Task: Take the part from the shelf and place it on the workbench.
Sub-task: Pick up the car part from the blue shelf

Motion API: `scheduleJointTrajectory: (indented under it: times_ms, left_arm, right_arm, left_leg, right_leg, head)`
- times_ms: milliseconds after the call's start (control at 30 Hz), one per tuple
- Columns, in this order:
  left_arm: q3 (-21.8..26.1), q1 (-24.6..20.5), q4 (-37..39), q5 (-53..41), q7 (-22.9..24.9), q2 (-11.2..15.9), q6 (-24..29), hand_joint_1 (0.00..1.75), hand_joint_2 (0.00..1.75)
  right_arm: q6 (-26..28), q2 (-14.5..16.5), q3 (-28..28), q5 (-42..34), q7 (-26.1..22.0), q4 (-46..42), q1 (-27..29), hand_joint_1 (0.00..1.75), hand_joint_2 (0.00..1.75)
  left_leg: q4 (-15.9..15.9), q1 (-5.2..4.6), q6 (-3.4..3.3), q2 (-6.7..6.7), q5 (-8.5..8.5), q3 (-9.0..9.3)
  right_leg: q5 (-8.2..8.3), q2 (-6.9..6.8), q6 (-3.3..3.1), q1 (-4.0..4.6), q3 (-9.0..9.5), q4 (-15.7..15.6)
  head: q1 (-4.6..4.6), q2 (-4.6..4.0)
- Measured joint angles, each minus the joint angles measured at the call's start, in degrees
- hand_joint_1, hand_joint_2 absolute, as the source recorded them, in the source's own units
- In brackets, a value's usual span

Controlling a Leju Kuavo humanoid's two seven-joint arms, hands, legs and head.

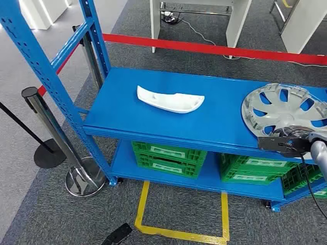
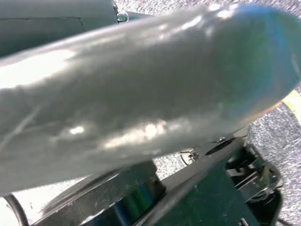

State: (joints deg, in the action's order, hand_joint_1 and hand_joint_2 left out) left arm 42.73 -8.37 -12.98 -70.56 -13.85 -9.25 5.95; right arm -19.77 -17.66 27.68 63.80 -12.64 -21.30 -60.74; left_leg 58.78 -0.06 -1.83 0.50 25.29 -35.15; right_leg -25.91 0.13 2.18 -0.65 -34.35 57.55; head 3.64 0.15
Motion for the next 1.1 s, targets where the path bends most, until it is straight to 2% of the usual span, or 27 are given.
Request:
scheduleJointTrajectory:
  times_ms: [100, 167, 200, 267, 300, 333, 367, 400, 467, 500, 533, 600, 667, 700, 767, 800, 833, 867, 900, 933, 967, 1000, 1033, 1100]
  left_arm:
    - [0.01, 0.05, 0.0, 0.14, -0.36, 0.04, -0.03, 0.0, 0.0]
    - [0.04, 0.05, 0.0, 0.29, -0.84, 0.08, -0.08, 0.0, 0.0]
    - [0.11, 0.02, 0.0, 0.39, -1.15, 0.1, -0.13, 0.0, 0.0]
    - [0.33, 0.01, 0.0, 0.6, -1.74, 0.12, -0.27, 0.0, 0.0]
    - [0.48, 0.04, 0.0, 0.73, -1.96, 0.13, -0.36, 0.0, 0.44]
    - [0.63, 0.06, 0.0, 0.85, -2.17, 0.13, -0.46, 0.0, 0.87]
    - [0.76, 0.06, 0.0, 0.99, -2.43, 0.13, -0.57, 0.0, 1.31]
    - [0.88, 0.04, 0.0, 1.14, -2.71, 0.14, -0.72, 0.0, 1.75]
    - [1.09, -0.03, 0.0, 1.38, -3.27, 0.2, -1.05, 0.0, 1.75]
    - [1.2, -0.08, 0.0, 1.45, -3.48, 0.22, -1.2, 0.0, 1.75]
    - [1.29, -0.1, 0.0, 1.51, -3.64, 0.22, -1.29, 0.0, 1.75]
    - [1.42, -0.09, 0.0, 1.57, -3.79, 0.15, -1.33, 0.0, 1.75]
    - [1.49, -0.13, 0.0, 1.65, -3.86, 0.02, -1.31, 0.0, 1.75]
    - [1.52, -0.22, 0.0, 1.69, -3.91, -0.09, -1.26, 0.0, 1.75]
    - [1.62, -0.27, 0.0, 1.84, -4.05, -0.34, -1.12, 0.0, 1.75]
    - [1.68, -0.2, 0.0, 1.92, -4.1, -0.45, -1.04, 0.0, 1.75]
    - [1.73, -0.12, 0.0, 1.99, -4.15, -0.56, -0.99, 0.0, 1.75]
    - [1.77, -0.06, 0.0, 2.05, -4.19, -0.65, -0.95, 0.0, 1.75]
    - [1.79, -0.04, 0.0, 2.07, -4.22, -0.77, -0.92, 0.0, 1.75]
    - [1.8, -0.06, 0.0, 2.08, -4.26, -0.86, -0.9, 0.0, 1.75]
    - [1.82, -0.09, 0.0, 2.1, -4.29, -0.93, -0.86, 0.0, 1.75]
    - [1.85, -0.13, 0.0, 2.11, -4.32, -0.96, -0.83, 0.0, 1.75]
    - [1.91, -0.15, 0.0, 2.13, -4.37, -0.97, -0.8, 0.0, 1.75]
    - [2.13, -0.15, 0.0, 2.17, -4.48, -0.99, -0.75, 0.0, 1.75]
  right_arm:
    - [-0.11, -0.09, 0.19, -0.3, -0.09, -0.06, 0.06, 1.75, 1.75]
    - [-0.02, -0.19, 0.5, -0.64, -0.44, -0.36, -0.09, 1.75, 1.75]
    - [0.17, -0.24, 0.76, -0.93, -0.69, -0.67, -0.2, 1.75, 1.75]
    - [0.8, -0.36, 1.41, -1.74, -1.06, -1.41, -0.3, 1.75, 1.75]
    - [1.12, -0.38, 1.72, -2.12, -1.11, -1.74, -0.31, 1.75, 1.75]
    - [1.41, -0.39, 2.02, -2.45, -1.12, -2.05, -0.3, 1.75, 1.75]
    - [1.68, -0.39, 2.33, -2.79, -1.16, -2.43, -0.28, 1.75, 1.75]
    - [1.98, -0.39, 2.63, -3.14, -1.28, -2.89, -0.28, 1.75, 1.75]
    - [2.57, -0.39, 3.28, -3.92, -1.68, -3.99, -0.4, 1.75, 1.75]
    - [2.78, -0.44, 3.61, -4.36, -1.86, -4.47, -0.5, 1.75, 1.75]
    - [2.92, -0.58, 3.96, -4.87, -1.97, -4.99, -0.55, 1.75, 1.75]
    - [3.03, -0.97, 4.71, -6.09, -2.03, -6.29, -0.54, 1.75, 1.75]
    - [3.06, -1.63, 5.45, -7.46, -2.04, -8.04, -0.43, 1.75, 1.75]
    - [3.04, -2.11, 5.82, -8.23, -2.03, -8.92, -0.41, 1.75, 1.75]
    - [3.02, -3.25, 6.71, -9.88, -1.91, -10.66, -0.14, 1.75, 1.75]
    - [3.03, -3.76, 7.19, -10.63, -1.85, -11.48, 0.12, 1.75, 1.75]
    - [3.06, -4.23, 7.66, -11.22, -1.78, -12.27, 0.43, 1.75, 1.75]
    - [3.08, -4.67, 8.07, -11.65, -1.76, -13.02, 0.69, 1.75, 1.75]
    - [3.1, -5.04, 8.41, -11.91, -1.76, -13.72, 0.83, 1.75, 1.75]
    - [3.12, -5.39, 8.71, -12.05, -1.75, -14.35, 0.86, 1.75, 1.75]
    - [3.14, -5.66, 8.96, -12.16, -1.75, -14.86, 0.81, 1.75, 1.75]
    - [3.18, -5.85, 9.18, -12.26, -1.73, -15.28, 0.79, 1.75, 1.75]
    - [3.25, -6.02, 9.4, -12.45, -1.71, -15.64, 0.88, 1.75, 1.75]
    - [3.49, -6.46, 9.93, -13.32, -1.46, -16.5, 1.26, 1.75, 1.75]
  left_leg:
    - [-0.02, 0.05, 0.5, 0.01, -0.08, -0.06]
    - [1.39, 0.02, 1.1, -0.06, 1.01, -0.66]
    - [3.76, 0.06, 1.4, -0.11, 2.4, -1.67]
    - [11.26, 0.2, 1.83, -0.2, 5.88, -5.03]
    - [14.6, 0.25, 1.89, -0.22, 6.97, -6.62]
    - [16.28, 0.25, 1.83, -0.23, 7.04, -7.46]
    - [15.68, 0.23, 1.64, -0.23, 5.96, -7.3]
    - [12.92, 0.17, 1.32, -0.22, 4.0, -6.14]
    - [5.17, -0.11, 0.34, -0.25, 0.16, -2.71]
    - [2.32, -0.25, -0.02, -0.28, -0.66, -1.44]
    - [0.78, -0.38, -0.25, -0.3, -0.82, -0.8]
    - [-0.06, -0.45, -0.39, -0.34, -0.59, -0.5]
    - [-0.63, -0.27, -0.81, -0.41, -0.92, -0.22]
    - [-0.92, -0.14, -1.05, -0.43, -1.09, -0.07]
    - [-1.0, -0.05, -1.33, -0.38, -1.19, -0.06]
    - [-0.97, -0.05, -1.35, -0.35, -1.17, -0.06]
    - [-0.93, -0.05, -1.36, -0.34, -1.14, -0.06]
    - [-0.86, -0.04, -1.34, -0.33, -1.09, -0.06]
    - [-0.75, -0.01, -1.24, -0.33, -0.99, -0.04]
    - [-0.59, 0.01, -1.07, -0.33, -0.84, -0.04]
    - [-0.35, -0.08, -0.81, -0.31, -0.65, -0.14]
    - [-0.11, -0.19, -0.53, -0.28, -0.51, -0.26]
    - [0.06, -0.3, -0.26, -0.26, -0.45, -0.38]
    - [0.22, -0.37, 0.13, -0.24, -0.5, -0.51]
  right_leg:
    - [0.09, 0.15, -0.61, -0.04, -0.29, 0.05]
    - [0.2, 0.12, -1.14, -0.3, -0.19, -0.04]
    - [0.24, 0.08, -1.38, -0.43, -0.09, -0.12]
    - [0.12, 0.04, -1.7, -0.4, 0.02, -0.08]
    - [0.06, 0.06, -1.77, -0.35, 0.09, -0.06]
    - [0.0, 0.08, -1.84, -0.28, 0.18, -0.05]
    - [-0.07, 0.12, -1.87, -0.19, 0.32, -0.04]
    - [-0.14, 0.15, -1.87, -0.09, 0.49, -0.04]
    - [-0.32, 0.18, -1.75, 0.18, 0.7, -0.01]
    - [-0.38, 0.18, -1.6, 0.28, 0.66, 0.02]
    - [-0.4, 0.17, -1.4, 0.33, 0.55, 0.03]
    - [-0.32, 0.15, -0.84, 0.27, 0.39, -0.07]
    - [-1.21, 0.12, -0.31, 0.11, -0.35, 0.96]
    - [-2.43, 0.1, -0.09, 0.06, -1.39, 3.02]
    - [-5.77, 0.07, 0.28, -0.05, -4.99, 10.29]
    - [-6.92, 0.06, 0.47, -0.09, -6.84, 13.86]
    - [-7.17, 0.05, 0.62, -0.12, -8.06, 15.92]
    - [-6.23, 0.03, 0.73, -0.18, -8.2, 15.61]
    - [-4.34, -0.01, 0.82, -0.27, -7.18, 13.02]
    - [-2.12, -0.09, 0.91, -0.41, -5.39, 9.0]
    - [-0.58, -0.16, 0.95, -0.42, -3.35, 5.05]
    - [0.28, -0.15, 0.78, -0.43, -1.86, 2.24]
    - [0.47, -0.13, 0.54, -0.37, -1.03, 0.78]
    - [0.32, -0.01, -0.26, -0.26, -0.88, 0.56]
  head:
    - [0.02, 0.0]
    - [0.1, 0.0]
    - [0.19, 0.0]
    - [0.32, 0.0]
    - [0.32, 0.0]
    - [0.33, 0.0]
    - [0.33, 0.0]
    - [0.33, 0.0]
    - [0.29, 0.0]
    - [0.29, 0.0]
    - [0.24, 0.0]
    - [0.25, 0.0]
    - [0.2, 0.0]
    - [0.1, 0.0]
    - [-0.07, 0.0]
    - [-0.09, 0.0]
    - [-0.08, 0.0]
    - [-0.08, 0.0]
    - [-0.08, 0.0]
    - [-0.08, 0.0]
    - [-0.12, 0.0]
    - [-0.11, 0.0]
    - [-0.13, 0.0]
    - [-0.14, 0.0]
